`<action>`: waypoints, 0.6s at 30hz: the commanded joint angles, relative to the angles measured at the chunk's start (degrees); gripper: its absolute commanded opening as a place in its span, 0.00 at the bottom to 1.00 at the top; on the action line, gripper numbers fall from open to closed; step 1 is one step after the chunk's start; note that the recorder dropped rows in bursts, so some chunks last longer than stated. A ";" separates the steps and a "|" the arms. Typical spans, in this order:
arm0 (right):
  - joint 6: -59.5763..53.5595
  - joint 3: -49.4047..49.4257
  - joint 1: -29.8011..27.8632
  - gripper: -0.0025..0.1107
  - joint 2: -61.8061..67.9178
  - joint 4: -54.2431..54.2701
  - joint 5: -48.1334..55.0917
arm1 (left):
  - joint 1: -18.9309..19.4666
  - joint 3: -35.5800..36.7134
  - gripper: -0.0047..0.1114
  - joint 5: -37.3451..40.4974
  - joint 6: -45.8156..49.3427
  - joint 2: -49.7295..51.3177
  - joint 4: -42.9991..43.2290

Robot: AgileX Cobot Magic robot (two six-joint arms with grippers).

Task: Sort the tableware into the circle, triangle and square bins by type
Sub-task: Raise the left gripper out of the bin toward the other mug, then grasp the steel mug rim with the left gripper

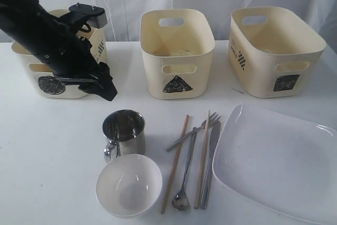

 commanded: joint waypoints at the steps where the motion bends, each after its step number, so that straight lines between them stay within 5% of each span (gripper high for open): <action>1: 0.11 0.31 0.16 0.02 -0.26 -0.15 -0.49 | -0.24 0.40 0.61 0.44 -1.71 2.21 -0.89; 18: 0.11 0.31 0.16 0.02 -0.26 -0.15 -0.49 | -0.24 0.40 0.61 -1.95 -1.70 9.67 -2.85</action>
